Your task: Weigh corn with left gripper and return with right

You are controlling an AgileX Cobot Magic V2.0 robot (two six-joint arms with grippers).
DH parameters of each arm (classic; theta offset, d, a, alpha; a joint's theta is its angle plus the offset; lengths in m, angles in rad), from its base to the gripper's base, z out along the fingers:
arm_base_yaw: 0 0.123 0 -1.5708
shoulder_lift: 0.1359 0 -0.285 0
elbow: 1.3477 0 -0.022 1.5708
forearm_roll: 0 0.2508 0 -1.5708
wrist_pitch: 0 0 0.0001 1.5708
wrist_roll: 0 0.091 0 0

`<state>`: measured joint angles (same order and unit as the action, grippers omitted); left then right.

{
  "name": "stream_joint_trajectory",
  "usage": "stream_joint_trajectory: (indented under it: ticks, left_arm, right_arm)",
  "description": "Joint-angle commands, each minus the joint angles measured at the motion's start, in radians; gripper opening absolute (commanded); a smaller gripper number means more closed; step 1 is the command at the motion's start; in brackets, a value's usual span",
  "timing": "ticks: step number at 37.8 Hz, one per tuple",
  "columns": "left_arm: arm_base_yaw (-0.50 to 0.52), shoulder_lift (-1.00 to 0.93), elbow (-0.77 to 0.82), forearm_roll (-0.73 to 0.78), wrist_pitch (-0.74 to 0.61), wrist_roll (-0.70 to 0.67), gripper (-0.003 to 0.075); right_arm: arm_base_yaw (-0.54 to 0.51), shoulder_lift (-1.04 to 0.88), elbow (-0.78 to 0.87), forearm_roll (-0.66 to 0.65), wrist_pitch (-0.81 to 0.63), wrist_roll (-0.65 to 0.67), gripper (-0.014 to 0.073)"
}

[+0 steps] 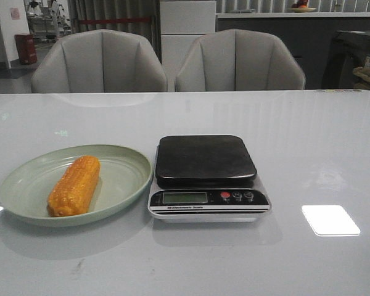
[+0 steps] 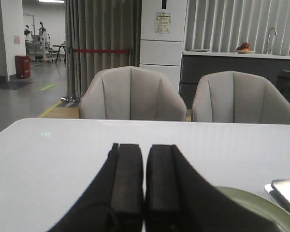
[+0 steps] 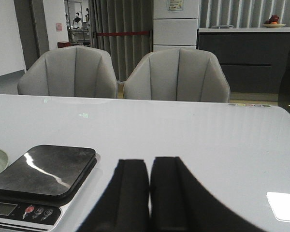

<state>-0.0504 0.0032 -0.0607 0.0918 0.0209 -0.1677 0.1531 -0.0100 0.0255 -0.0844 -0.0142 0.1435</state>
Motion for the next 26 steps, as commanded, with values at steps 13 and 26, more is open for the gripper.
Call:
stream_joint_trajectory:
  ticks: [13,26]
  left_arm:
    - [-0.008,0.306,-0.363,-0.033,0.307,-0.005,0.0114]
    - [-0.008,0.459,-0.354,-0.033,0.307,-0.005,0.0114]
  right_arm:
    - [-0.006,0.006,0.010,-0.001,-0.084,-0.005,0.0183]
    - [-0.006,0.006,0.010,-0.001,-0.084,-0.005,0.0183]
